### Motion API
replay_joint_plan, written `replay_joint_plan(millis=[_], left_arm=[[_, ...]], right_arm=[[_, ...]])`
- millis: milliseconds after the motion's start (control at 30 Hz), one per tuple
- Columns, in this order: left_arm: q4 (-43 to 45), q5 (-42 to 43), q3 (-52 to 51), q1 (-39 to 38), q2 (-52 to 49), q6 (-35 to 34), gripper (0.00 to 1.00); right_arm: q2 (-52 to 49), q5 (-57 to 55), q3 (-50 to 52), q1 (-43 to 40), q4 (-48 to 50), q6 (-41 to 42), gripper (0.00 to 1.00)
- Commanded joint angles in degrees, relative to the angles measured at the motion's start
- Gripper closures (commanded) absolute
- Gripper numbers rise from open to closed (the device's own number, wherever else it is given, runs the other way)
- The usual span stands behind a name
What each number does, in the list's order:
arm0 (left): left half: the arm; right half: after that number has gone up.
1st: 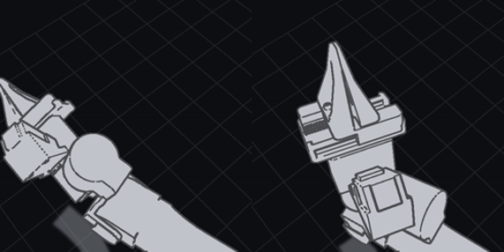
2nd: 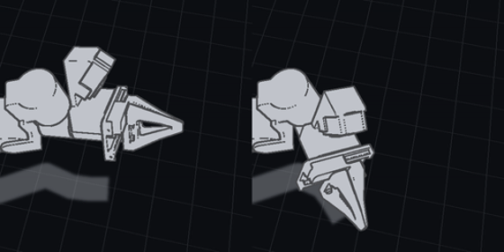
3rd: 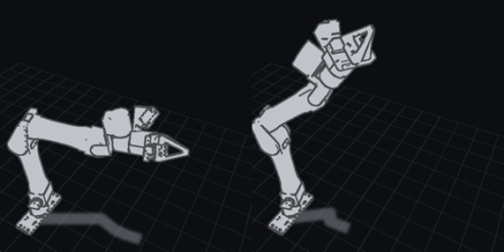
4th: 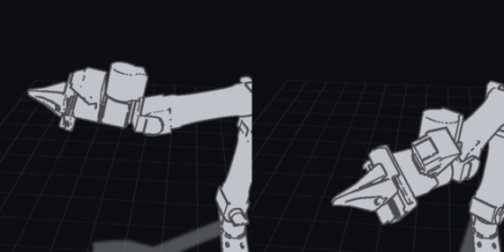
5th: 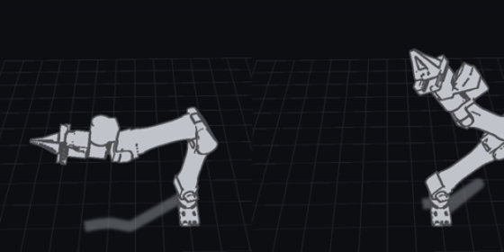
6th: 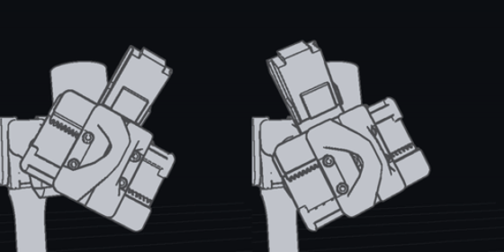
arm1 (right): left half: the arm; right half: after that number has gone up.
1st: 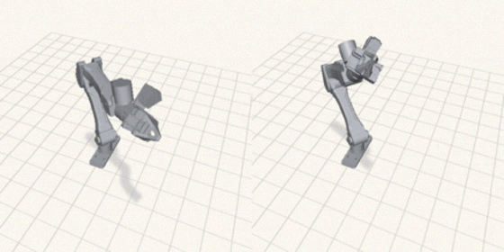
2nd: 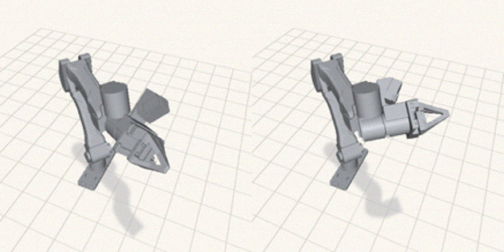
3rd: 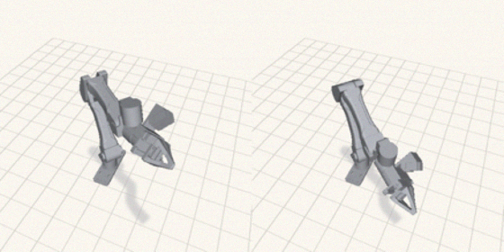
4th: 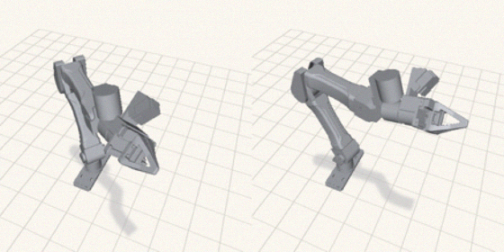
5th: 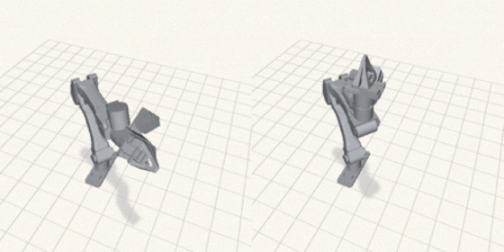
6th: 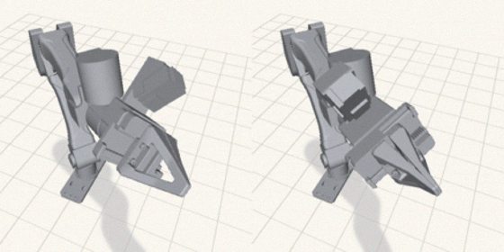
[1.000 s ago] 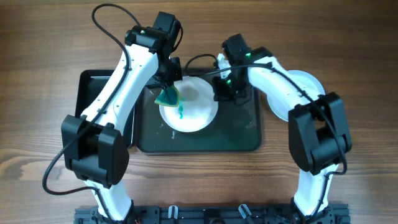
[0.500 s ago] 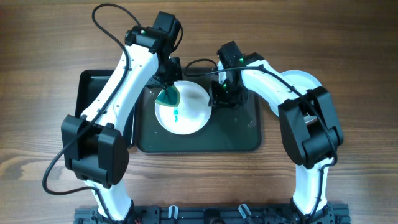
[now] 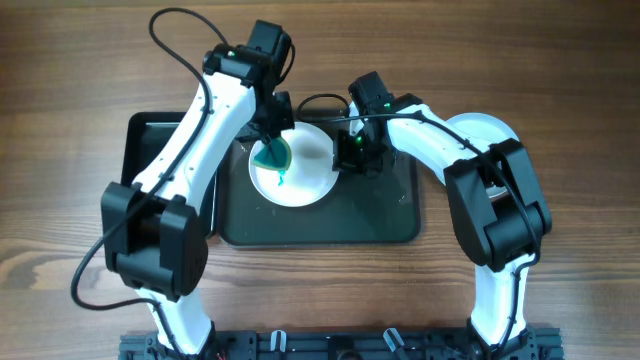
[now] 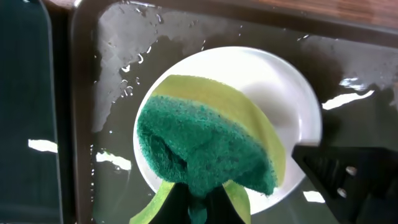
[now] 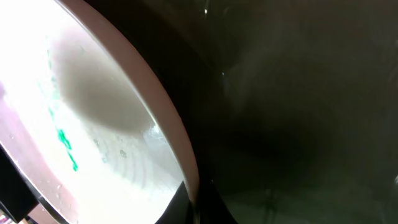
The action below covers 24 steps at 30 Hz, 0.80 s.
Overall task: Clean dirty plates on tray and stack at the side
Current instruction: 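Scrub the pale blue plate with the sponge in the left gripper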
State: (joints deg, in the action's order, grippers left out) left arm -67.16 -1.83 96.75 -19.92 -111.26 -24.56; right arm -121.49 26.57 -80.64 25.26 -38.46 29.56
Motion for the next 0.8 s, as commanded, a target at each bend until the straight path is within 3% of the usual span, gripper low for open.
replay_joint_plan(millis=[0, 233, 333, 467, 500, 600, 633, 767], left_arm=[[4.3, 0.5, -5.5, 0.0, -4.4, 1.1, 0.96], [15.7, 3.5, -13.4, -0.1, -9.7, 5.2, 0.96], [18.6, 14.9, -15.6, -0.1, -10.8, 10.9, 0.96], [17.2, 43.1, -15.9, -0.1, -10.8, 29.9, 0.96], [17.2, 45.8, -15.9, -0.1, -10.8, 31.4, 0.96], [19.0, 44.4, -15.9, 0.0, -10.8, 30.6, 0.96], [20.2, 41.1, -15.9, 0.2, -10.8, 27.5, 0.96], [22.5, 16.2, -14.1, 1.8, -10.8, 8.0, 0.96]], right_arm=[[-1.0, -1.2, 2.0, 0.5, 0.3, 0.6, 0.96], [-1.0, -1.0, 2.0, 0.5, 0.3, 0.4, 0.96], [-1.0, -1.0, 2.0, 0.5, 0.4, 0.4, 0.96], [-1.0, -1.0, 2.0, 0.5, 0.5, 0.4, 0.96], [-1.0, -1.0, 2.0, 0.5, 0.5, 0.4, 0.96], [-1.0, -1.0, 2.0, 0.5, 0.5, 0.3, 0.96], [-1.0, -1.0, 2.0, 0.5, 0.5, 0.4, 0.96], [-1.0, -1.0, 2.0, 0.5, 0.5, 0.4, 0.96]])
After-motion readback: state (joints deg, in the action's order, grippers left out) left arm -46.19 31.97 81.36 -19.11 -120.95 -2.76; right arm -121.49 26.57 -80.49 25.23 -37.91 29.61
